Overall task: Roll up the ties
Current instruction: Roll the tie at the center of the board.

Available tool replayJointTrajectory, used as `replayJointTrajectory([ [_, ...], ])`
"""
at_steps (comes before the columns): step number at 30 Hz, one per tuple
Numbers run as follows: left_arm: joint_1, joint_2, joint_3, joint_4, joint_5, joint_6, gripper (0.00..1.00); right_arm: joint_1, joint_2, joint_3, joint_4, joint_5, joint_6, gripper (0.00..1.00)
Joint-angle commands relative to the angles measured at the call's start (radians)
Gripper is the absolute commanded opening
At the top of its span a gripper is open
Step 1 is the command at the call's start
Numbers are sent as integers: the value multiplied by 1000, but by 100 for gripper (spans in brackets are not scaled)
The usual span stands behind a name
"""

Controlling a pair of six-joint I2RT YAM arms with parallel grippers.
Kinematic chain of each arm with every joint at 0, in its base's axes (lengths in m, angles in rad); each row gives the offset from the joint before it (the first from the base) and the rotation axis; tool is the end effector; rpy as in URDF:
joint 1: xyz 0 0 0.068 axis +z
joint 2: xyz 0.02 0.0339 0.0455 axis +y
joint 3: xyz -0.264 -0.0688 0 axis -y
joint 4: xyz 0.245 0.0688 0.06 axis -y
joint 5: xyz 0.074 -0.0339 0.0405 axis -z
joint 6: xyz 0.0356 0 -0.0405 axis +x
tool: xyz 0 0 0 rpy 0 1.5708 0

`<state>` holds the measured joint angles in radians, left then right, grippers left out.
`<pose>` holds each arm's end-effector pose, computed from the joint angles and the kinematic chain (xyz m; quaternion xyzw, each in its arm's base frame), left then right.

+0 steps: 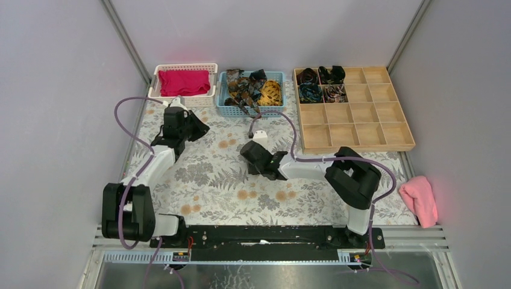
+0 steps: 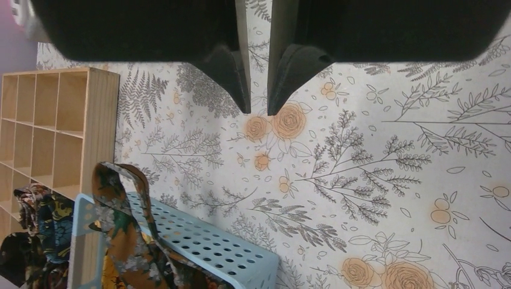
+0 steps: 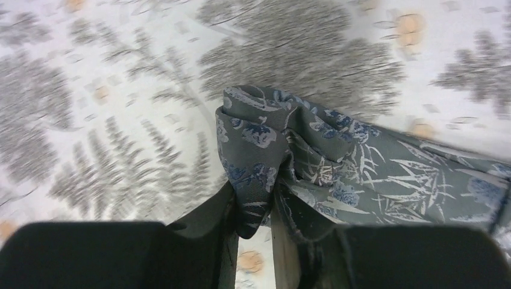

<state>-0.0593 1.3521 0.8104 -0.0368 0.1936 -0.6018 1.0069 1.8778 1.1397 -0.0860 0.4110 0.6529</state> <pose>0.2939 -0.0243 0.2367 -0.1902 0.8556 -0.2342 0.4206 0.2225 0.3252 0.1664 -0.0872 0.9104 0.1352 0.3812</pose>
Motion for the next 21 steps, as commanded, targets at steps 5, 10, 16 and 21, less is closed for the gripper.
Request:
replayJointTrajectory([
  [5,-119,-177,-80,53,-121,-4,26,8,-96,-210,469,-422,22,22],
  [10,-248,-271,-131,82,-133,35,37,-13,-149,-374,739,-534,98,22],
  [16,-324,-297,-224,230,-15,77,52,-90,-114,-589,1150,-695,294,21],
  [21,-339,-304,-289,300,123,110,55,-144,0,-694,1465,-769,472,20],
])
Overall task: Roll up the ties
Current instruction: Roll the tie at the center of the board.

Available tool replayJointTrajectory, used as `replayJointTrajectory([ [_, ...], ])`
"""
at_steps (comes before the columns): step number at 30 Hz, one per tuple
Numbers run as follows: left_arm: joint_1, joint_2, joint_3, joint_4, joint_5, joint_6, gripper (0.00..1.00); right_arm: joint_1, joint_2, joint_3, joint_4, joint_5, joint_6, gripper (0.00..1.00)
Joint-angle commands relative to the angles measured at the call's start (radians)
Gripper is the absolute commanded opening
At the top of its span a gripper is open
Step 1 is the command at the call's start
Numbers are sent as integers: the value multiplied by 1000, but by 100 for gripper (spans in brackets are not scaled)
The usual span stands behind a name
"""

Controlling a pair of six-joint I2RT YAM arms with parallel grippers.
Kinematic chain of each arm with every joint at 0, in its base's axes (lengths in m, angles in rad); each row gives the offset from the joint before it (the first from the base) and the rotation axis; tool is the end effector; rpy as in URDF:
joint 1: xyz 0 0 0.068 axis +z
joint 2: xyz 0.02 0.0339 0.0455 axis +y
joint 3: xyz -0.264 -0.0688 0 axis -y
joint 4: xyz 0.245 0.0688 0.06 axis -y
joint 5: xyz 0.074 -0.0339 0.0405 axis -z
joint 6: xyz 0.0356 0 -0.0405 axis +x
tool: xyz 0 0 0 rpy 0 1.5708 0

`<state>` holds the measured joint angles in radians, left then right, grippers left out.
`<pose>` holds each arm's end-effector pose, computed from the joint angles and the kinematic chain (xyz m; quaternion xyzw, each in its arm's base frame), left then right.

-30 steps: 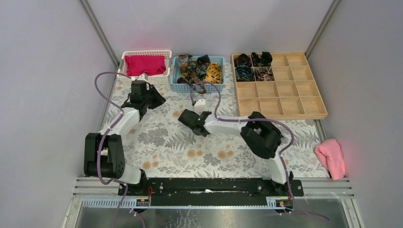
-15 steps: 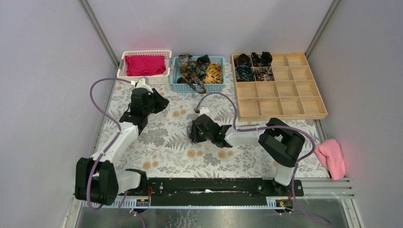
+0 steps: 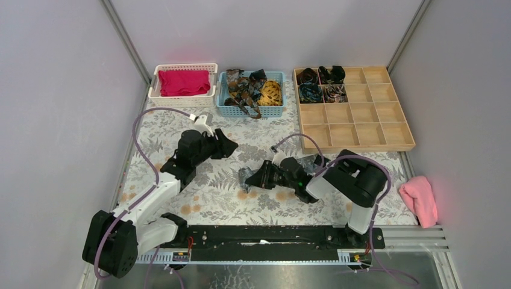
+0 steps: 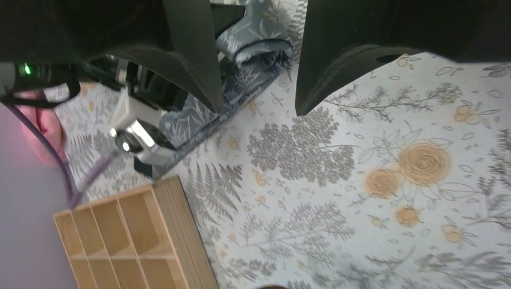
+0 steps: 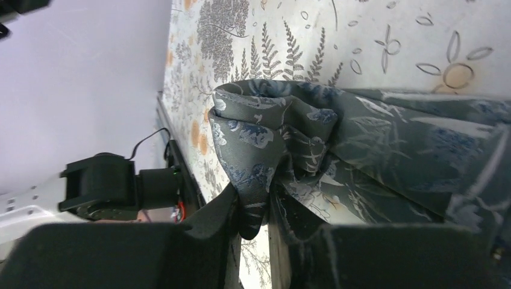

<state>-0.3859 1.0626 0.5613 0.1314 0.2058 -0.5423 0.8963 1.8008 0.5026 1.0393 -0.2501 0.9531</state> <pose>0.2166 -0.0958 0.2397 -0.0063 0.8227 -0.3274 0.4646 0.1860 0.2467 0.1230 -0.0537 0.7881 0.5427 0.2854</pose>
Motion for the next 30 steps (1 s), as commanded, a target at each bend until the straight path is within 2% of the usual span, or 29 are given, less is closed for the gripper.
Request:
replayJointTrajectory([
  [1,-14,-20,-53,149,139,51,56,-38,106,-73,412,-115,206,20],
  [5,-38,-36,-69,178,196,68,57,-77,231,-107,666,-143,341,19],
  [8,-63,-30,-60,173,200,88,57,-79,245,-122,677,-137,339,19],
  [15,-88,-13,-40,140,166,110,57,-87,163,-181,640,-99,301,17],
  [21,-122,16,-29,113,149,132,57,-105,179,-219,670,-65,317,16],
  [30,-247,122,26,20,99,273,67,-140,193,-251,647,-61,328,16],
])
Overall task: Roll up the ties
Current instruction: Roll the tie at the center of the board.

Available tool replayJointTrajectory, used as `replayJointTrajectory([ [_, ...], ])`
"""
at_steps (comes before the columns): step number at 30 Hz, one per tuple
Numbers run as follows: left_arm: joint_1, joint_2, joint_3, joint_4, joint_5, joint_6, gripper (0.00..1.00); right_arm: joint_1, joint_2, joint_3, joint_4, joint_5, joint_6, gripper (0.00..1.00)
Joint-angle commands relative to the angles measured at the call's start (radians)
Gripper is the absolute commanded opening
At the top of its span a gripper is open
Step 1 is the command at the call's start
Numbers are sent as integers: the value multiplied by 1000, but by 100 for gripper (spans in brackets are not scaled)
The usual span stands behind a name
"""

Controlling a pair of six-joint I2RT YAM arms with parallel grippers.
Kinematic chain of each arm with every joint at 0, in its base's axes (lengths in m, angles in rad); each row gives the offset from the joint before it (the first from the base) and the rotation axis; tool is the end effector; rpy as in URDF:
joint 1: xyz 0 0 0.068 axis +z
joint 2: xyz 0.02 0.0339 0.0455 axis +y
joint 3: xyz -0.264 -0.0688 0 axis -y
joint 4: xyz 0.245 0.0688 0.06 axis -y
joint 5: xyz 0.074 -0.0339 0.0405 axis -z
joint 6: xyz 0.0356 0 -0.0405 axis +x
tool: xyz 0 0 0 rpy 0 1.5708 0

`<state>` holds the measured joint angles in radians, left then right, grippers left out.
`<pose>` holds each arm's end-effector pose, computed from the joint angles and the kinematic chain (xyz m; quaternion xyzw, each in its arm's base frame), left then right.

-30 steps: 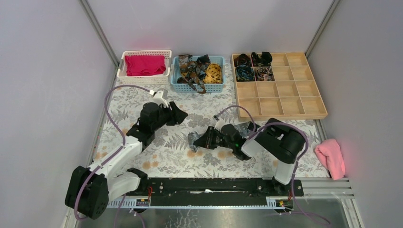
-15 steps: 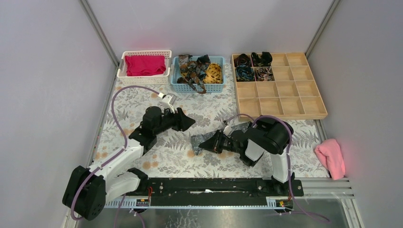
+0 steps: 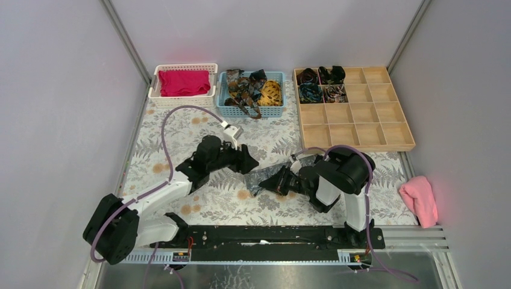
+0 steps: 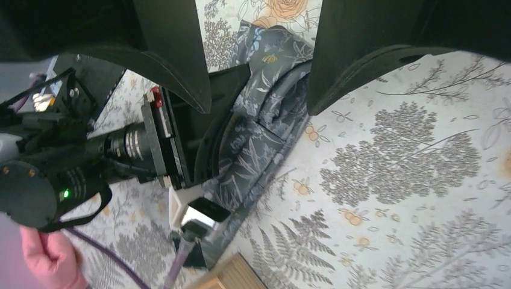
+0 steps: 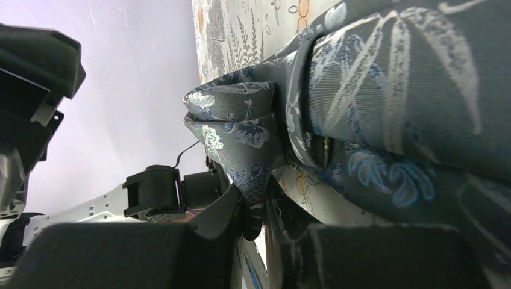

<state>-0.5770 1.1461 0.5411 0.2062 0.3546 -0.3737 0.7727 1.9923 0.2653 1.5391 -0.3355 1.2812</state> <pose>0.1993 -0.1445 0.2224 0.1803 0.8060 -0.3798 0.4168 0.1743 0.1863 0.0829 0.0880 0.7619 0.6045 0.2152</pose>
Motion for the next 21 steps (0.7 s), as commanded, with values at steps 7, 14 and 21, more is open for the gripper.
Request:
replayJointTrajectory([
  [7,-182,88,95,-134,-203,158,72,-34,-1,-11,78,3,-11,15],
  [14,-305,228,205,-267,-385,192,83,-83,-3,1,-6,-63,-31,15],
  [21,-395,407,344,-427,-486,248,94,-84,-10,26,-40,-104,-52,14],
])
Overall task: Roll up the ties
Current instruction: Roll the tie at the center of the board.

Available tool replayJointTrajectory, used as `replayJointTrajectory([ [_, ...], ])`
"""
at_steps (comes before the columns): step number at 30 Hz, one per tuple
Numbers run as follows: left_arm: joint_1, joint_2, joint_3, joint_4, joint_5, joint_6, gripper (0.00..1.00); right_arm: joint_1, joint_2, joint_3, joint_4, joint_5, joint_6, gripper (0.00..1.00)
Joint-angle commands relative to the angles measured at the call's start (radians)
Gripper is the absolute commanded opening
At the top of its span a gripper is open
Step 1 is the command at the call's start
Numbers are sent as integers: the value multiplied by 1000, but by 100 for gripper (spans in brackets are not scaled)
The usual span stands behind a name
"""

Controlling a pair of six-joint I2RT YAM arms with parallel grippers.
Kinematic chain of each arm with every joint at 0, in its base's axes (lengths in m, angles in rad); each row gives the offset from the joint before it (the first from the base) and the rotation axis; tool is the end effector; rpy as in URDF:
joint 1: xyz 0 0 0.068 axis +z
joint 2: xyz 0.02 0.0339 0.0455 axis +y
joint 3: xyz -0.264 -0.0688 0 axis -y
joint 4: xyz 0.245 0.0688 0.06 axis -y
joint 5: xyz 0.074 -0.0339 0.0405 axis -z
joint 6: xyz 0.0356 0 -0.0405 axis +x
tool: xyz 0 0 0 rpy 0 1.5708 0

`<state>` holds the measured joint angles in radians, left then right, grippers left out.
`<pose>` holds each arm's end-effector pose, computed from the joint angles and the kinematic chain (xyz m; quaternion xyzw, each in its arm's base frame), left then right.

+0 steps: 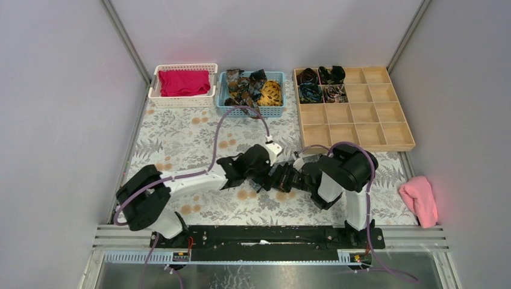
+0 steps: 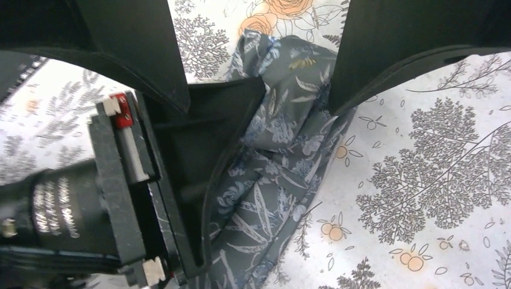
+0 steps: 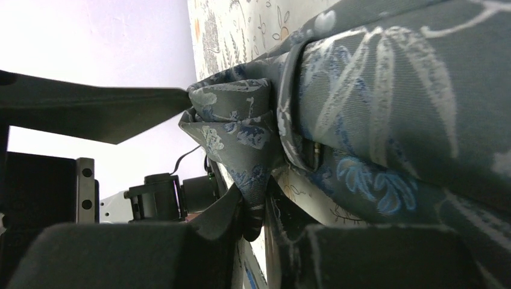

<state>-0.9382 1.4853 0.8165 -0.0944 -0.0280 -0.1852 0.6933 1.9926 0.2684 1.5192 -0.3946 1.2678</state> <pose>0.1818 -0.2463 0.1959 0.3330 0.8571 -0.1984 0.3394 0.1871 0.1732 0.0813 0.0969 0.7646 0.5987 0.2181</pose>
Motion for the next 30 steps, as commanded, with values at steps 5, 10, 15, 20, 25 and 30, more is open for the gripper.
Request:
replayJointTrajectory([
  [5,-56,98,138,-237,-253,108,97,-6,-1,40,-32,-70,-49,14],
  [10,-54,45,150,-242,-306,119,99,-10,14,74,-103,-98,-59,13],
  [15,-48,-33,158,-227,-375,124,99,-12,-20,140,-307,-110,-141,13],
  [20,-23,-141,137,-183,-363,151,99,-15,-57,259,-585,-116,-256,13],
  [25,44,-127,172,-198,-238,219,98,-18,-48,385,-813,-137,-352,13],
  [30,116,-111,239,-256,-104,300,98,-27,-50,475,-1000,-105,-465,12],
])
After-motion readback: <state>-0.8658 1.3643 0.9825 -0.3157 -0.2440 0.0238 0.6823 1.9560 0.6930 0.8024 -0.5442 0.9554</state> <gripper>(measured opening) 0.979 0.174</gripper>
